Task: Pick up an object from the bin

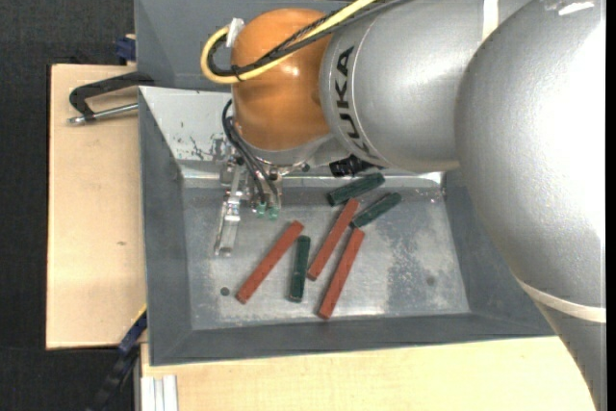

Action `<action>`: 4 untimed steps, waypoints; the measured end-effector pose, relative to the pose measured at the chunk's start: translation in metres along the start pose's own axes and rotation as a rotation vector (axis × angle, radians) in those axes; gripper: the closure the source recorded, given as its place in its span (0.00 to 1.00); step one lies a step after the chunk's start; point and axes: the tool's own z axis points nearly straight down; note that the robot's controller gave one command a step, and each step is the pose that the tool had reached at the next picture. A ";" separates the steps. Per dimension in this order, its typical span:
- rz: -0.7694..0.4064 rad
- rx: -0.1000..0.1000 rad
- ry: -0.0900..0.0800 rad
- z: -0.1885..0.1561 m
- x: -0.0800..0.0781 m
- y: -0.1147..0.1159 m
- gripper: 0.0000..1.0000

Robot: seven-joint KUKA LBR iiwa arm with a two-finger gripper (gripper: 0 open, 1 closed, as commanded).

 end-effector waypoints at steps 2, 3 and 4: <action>-0.102 -0.004 -0.006 0.017 0.004 -0.026 0.00; -0.266 0.001 -0.001 0.048 0.008 -0.068 0.00; -0.456 -0.001 -0.005 0.088 0.009 -0.121 1.00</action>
Offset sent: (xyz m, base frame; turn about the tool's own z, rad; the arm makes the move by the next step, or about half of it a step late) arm -0.0189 -0.0821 -0.0513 -0.2367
